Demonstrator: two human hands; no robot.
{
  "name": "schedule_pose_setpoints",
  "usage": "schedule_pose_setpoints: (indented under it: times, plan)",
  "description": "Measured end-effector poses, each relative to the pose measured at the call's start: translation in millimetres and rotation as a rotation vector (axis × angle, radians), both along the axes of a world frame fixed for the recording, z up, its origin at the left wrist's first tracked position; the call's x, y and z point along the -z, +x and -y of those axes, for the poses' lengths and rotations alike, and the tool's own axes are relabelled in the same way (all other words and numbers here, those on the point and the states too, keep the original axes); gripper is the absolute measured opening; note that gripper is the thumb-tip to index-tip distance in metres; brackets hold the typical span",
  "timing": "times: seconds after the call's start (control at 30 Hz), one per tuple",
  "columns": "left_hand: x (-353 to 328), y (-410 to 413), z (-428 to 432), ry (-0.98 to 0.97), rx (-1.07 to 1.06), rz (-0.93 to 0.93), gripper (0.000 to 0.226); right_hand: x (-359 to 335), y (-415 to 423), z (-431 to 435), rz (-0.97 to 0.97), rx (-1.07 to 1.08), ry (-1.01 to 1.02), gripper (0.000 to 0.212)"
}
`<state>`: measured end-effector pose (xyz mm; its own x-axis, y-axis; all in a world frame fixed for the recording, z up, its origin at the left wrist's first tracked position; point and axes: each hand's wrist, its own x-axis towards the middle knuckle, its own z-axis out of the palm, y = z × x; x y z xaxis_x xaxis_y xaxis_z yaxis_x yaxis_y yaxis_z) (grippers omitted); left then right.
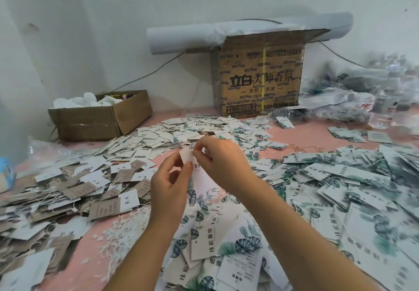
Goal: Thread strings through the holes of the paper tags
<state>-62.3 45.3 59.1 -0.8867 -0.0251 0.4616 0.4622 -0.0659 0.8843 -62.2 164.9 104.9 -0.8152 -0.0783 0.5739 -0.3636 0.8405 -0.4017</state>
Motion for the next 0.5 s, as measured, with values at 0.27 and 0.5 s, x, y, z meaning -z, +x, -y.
schedule_pose_setpoints:
  times: [0.27,0.5]
  plan:
    - [0.0,-3.6,2.4,-0.06,0.014,-0.032,0.019,2.1,0.3,2.7,-0.036,-0.046,-0.145,0.01]
    - [-2.4,-3.9,2.4,-0.04,0.023,-0.006,0.024,2.4,0.1,2.3,-0.013,-0.074,-0.138,0.01]
